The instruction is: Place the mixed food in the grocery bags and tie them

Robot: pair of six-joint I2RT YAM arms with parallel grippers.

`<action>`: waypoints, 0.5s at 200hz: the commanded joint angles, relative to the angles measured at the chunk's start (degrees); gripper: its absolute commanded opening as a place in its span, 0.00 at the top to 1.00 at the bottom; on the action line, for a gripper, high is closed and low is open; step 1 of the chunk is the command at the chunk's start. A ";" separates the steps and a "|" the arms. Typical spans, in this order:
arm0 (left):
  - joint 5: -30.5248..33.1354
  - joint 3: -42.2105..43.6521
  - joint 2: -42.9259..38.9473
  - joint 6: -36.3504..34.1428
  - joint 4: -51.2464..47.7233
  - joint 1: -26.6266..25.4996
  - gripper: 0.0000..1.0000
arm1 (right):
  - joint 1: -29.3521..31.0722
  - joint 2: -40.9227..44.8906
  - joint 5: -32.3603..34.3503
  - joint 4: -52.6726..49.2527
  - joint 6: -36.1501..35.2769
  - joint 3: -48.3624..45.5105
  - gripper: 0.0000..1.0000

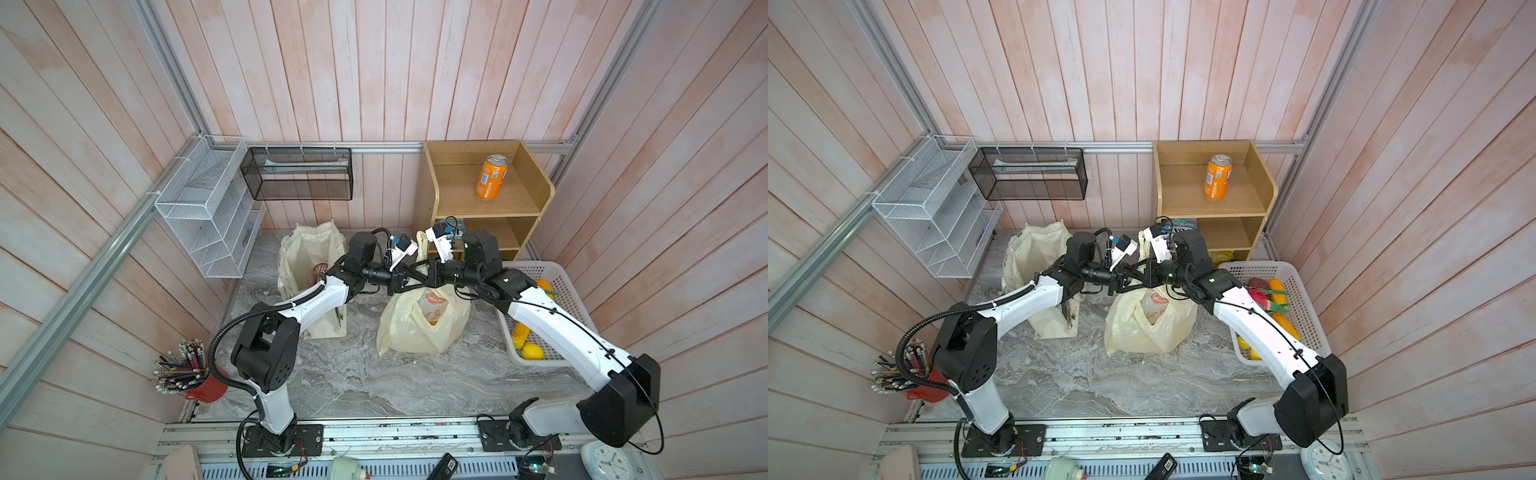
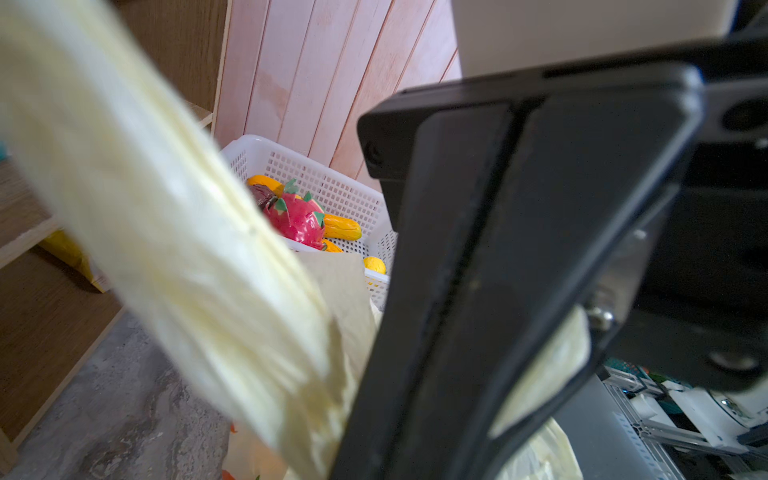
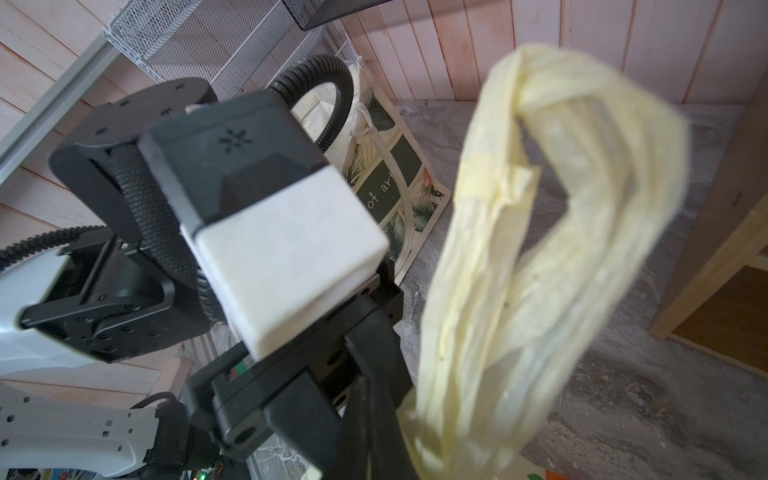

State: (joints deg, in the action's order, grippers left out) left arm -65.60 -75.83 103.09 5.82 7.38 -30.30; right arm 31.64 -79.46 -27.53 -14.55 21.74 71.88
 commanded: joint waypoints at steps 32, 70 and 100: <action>1.58 0.60 -1.84 1.47 3.37 0.07 0.99 | 0.43 1.59 -1.61 -0.19 1.38 0.18 0.68; 1.88 1.08 -1.97 1.13 3.48 0.07 1.00 | -1.76 3.44 -1.37 -1.86 1.69 3.84 0.47; 2.21 2.15 -2.75 -0.35 4.24 0.07 1.00 | -7.70 6.56 -2.97 -0.45 4.10 4.85 0.41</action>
State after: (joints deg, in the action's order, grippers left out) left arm -64.01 -75.29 102.50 7.11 9.54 -30.33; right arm 28.23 -76.40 -28.67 -15.44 23.81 74.04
